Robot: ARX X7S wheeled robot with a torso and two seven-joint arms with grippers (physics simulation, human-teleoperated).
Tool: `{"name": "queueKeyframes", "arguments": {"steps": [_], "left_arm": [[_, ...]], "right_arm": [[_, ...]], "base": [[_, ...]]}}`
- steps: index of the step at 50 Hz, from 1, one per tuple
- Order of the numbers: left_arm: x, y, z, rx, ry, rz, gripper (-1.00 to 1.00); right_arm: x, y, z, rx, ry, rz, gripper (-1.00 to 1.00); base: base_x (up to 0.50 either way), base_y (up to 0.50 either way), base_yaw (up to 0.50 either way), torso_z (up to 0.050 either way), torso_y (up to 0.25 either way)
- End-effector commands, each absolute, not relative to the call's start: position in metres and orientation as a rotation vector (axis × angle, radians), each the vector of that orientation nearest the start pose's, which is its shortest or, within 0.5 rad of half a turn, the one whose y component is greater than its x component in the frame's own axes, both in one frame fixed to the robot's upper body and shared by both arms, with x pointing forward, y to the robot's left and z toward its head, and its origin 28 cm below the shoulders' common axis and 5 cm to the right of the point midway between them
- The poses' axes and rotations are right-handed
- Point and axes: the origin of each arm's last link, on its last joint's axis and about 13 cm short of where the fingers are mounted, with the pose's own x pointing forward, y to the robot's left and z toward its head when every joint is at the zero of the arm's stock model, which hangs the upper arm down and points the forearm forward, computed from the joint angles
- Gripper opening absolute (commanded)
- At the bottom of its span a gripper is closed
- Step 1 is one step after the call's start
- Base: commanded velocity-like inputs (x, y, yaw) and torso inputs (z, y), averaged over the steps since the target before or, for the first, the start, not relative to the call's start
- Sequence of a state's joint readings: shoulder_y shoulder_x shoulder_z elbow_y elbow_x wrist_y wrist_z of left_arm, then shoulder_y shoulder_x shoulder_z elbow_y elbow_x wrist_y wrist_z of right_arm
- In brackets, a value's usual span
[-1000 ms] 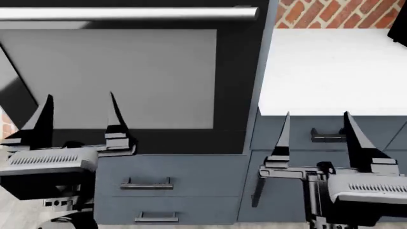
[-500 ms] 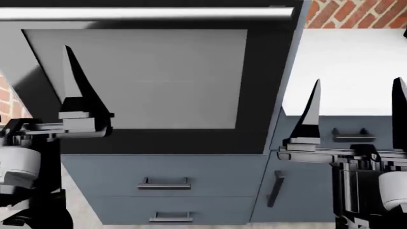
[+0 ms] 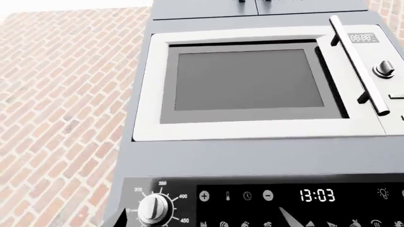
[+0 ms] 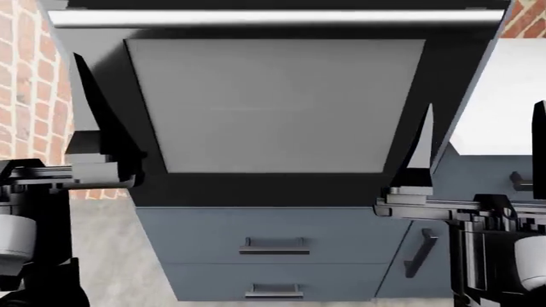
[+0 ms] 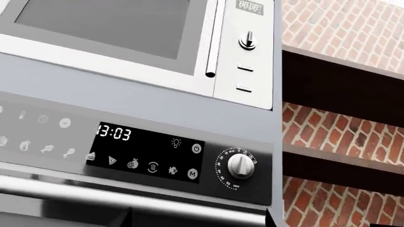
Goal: Preheat the oven by turning the temperature knob.
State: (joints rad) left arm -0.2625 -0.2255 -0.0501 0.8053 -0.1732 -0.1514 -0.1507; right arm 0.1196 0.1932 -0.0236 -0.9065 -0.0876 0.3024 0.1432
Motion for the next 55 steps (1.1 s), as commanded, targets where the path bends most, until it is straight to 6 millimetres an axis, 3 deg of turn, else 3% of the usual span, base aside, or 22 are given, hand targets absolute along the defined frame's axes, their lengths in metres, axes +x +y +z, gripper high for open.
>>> {"name": "queueKeyframes", "arguments": {"steps": [1,22,34,55], "left_arm": [[0.1976,0.2340,0.2213,0.024,-0.921,0.041,1.00],[0.1968,0.2342,0.2220,0.026,-0.924,0.042,1.00],[0.1931,0.2337,0.2243,0.018,-0.931,0.025,1.00],[0.1918,0.2338,0.2251,0.012,-0.933,0.018,1.00]], "right_arm": [[0.1775,-0.1166,0.1970,-0.205,-0.741,-0.120,1.00],[0.1766,-0.1157,0.1982,-0.196,-0.748,-0.114,1.00],[0.1745,-0.1144,0.1976,-0.181,-0.758,-0.083,1.00],[0.1733,-0.1140,0.1969,-0.175,-0.759,-0.078,1.00]], "base": [[0.00,0.50,0.00,0.000,0.000],[0.00,0.36,0.00,0.000,0.000],[0.01,0.00,0.00,0.000,0.000],[0.39,0.00,0.00,0.000,0.000]]}}
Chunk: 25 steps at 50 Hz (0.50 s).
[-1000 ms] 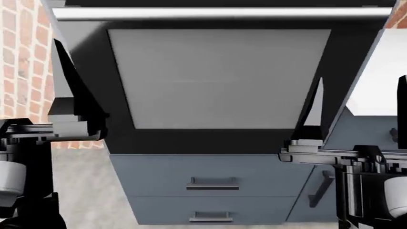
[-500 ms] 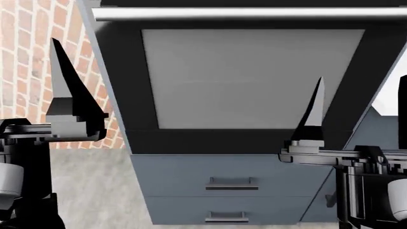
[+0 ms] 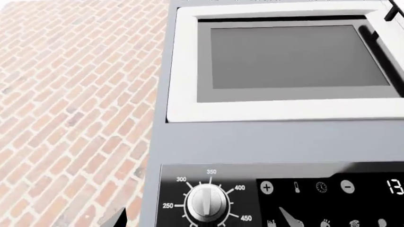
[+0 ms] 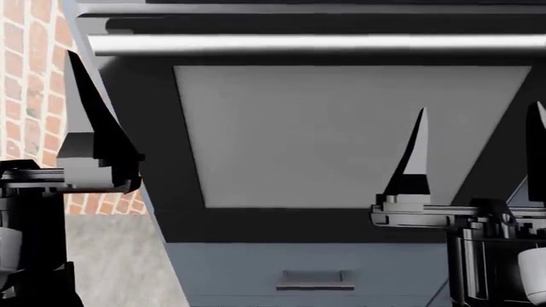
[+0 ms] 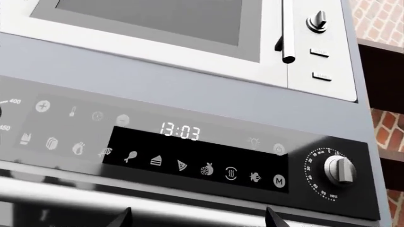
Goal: Preheat the oven by turning the temperature knob.
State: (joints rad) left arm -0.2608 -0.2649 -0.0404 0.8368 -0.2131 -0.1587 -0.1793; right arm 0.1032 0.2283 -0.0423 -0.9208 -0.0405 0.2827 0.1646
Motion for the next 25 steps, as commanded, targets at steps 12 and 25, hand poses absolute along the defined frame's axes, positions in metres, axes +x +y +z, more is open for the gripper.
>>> {"name": "queueKeyframes", "arguments": {"steps": [12,25], "left_arm": [[0.189,0.234,0.228,0.010,-0.943,0.012,1.00],[0.180,0.232,0.230,-0.008,-0.964,-0.080,1.00]], "right_arm": [[0.174,-0.113,0.197,-0.180,-0.764,-0.080,1.00],[0.175,-0.113,0.197,-0.190,-0.763,-0.088,1.00]], "base": [[0.00,0.00,0.00,0.000,0.000],[0.00,0.00,0.00,0.035,0.000]]}}
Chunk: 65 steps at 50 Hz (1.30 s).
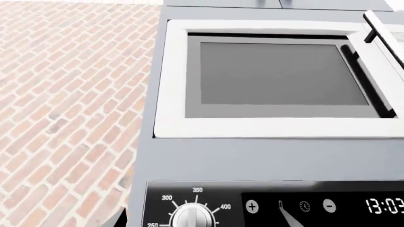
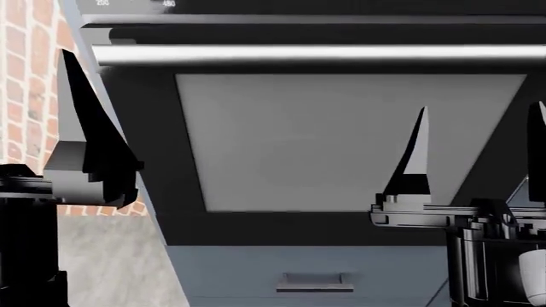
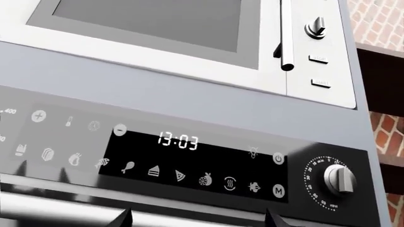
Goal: Preheat the oven by turning the temperature knob.
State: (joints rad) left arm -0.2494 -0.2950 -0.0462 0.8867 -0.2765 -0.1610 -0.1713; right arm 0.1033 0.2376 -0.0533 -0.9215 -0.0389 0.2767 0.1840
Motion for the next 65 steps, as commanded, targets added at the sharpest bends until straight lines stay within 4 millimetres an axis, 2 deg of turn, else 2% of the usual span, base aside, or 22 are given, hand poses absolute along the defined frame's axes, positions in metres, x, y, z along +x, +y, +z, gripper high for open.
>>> {"name": "queueKeyframes", "arguments": {"steps": [1,18,21,30,33,42,48,65], "left_arm": [[0.180,0.232,0.230,-0.007,-0.964,-0.080,1.00],[0.177,0.233,0.237,0.004,-0.955,-0.076,1.00],[0.185,0.235,0.236,-0.016,-0.821,0.014,1.00],[0.194,0.232,0.239,0.030,-0.626,0.094,1.00],[0.191,0.231,0.247,0.039,-0.598,0.104,1.00],[0.185,0.226,0.293,0.074,-0.573,0.075,1.00],[0.186,0.224,0.313,0.089,-0.532,0.045,1.00],[0.202,0.229,0.337,0.037,-0.402,0.014,1.00]], "right_arm": [[0.175,-0.113,0.197,-0.187,-0.762,-0.086,1.00],[0.174,-0.114,0.197,-0.177,-0.756,-0.087,1.00],[0.173,-0.114,0.199,-0.175,-0.761,-0.092,1.00],[0.174,-0.113,0.198,-0.173,-0.750,-0.084,1.00],[0.172,-0.114,0.197,-0.174,-0.747,-0.080,1.00],[0.174,-0.113,0.196,-0.171,-0.741,-0.073,1.00],[0.176,-0.112,0.195,-0.171,-0.731,-0.068,1.00],[0.178,-0.109,0.192,-0.175,-0.709,-0.063,1.00]], "base": [[0.00,0.00,0.00,0.050,0.000],[0.00,0.00,0.00,0.050,0.000],[0.00,0.00,0.00,0.042,0.000],[0.00,0.00,0.00,0.002,0.000],[0.00,0.00,0.00,0.000,0.000],[0.00,0.00,0.00,0.000,0.000],[0.00,0.00,0.00,0.000,0.000],[0.00,0.00,0.00,0.000,0.000]]}}
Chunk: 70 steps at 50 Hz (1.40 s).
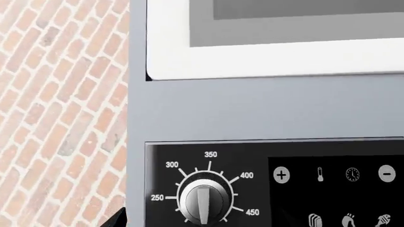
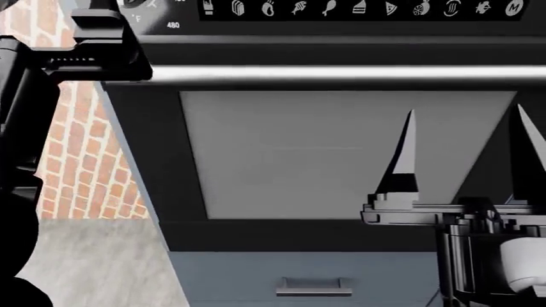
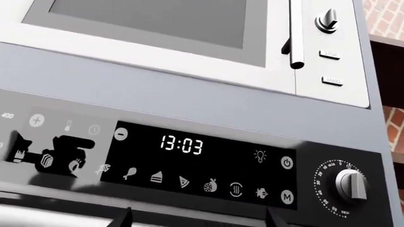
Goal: Preheat the oven by turning the temperature knob.
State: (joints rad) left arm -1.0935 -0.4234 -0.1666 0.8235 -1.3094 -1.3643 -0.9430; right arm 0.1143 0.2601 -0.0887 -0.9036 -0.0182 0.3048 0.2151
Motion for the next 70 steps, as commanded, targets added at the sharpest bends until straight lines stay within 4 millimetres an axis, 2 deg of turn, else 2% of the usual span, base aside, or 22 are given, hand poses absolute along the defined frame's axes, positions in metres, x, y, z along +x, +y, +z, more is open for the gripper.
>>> {"name": "queueKeyframes", "arguments": {"steps": [1,15,53,70], "left_arm": [[0.204,0.229,0.337,0.034,-0.379,0.014,1.00],[0.219,0.229,0.343,0.028,-0.265,0.010,1.00],[0.245,0.229,0.363,0.028,-0.178,0.011,1.00],[0.261,0.229,0.359,0.038,-0.135,0.018,1.00]], "right_arm": [[0.178,-0.109,0.192,-0.175,-0.708,-0.064,1.00],[0.178,-0.108,0.190,-0.179,-0.703,-0.057,1.00],[0.179,-0.108,0.190,-0.179,-0.699,-0.054,1.00],[0.180,-0.108,0.189,-0.180,-0.699,-0.055,1.00]], "base": [[0.00,0.00,0.00,0.000,0.000],[0.00,0.00,0.00,0.000,0.000],[0.00,0.00,0.00,0.000,0.000],[0.00,0.00,0.00,0.000,0.000]]}}
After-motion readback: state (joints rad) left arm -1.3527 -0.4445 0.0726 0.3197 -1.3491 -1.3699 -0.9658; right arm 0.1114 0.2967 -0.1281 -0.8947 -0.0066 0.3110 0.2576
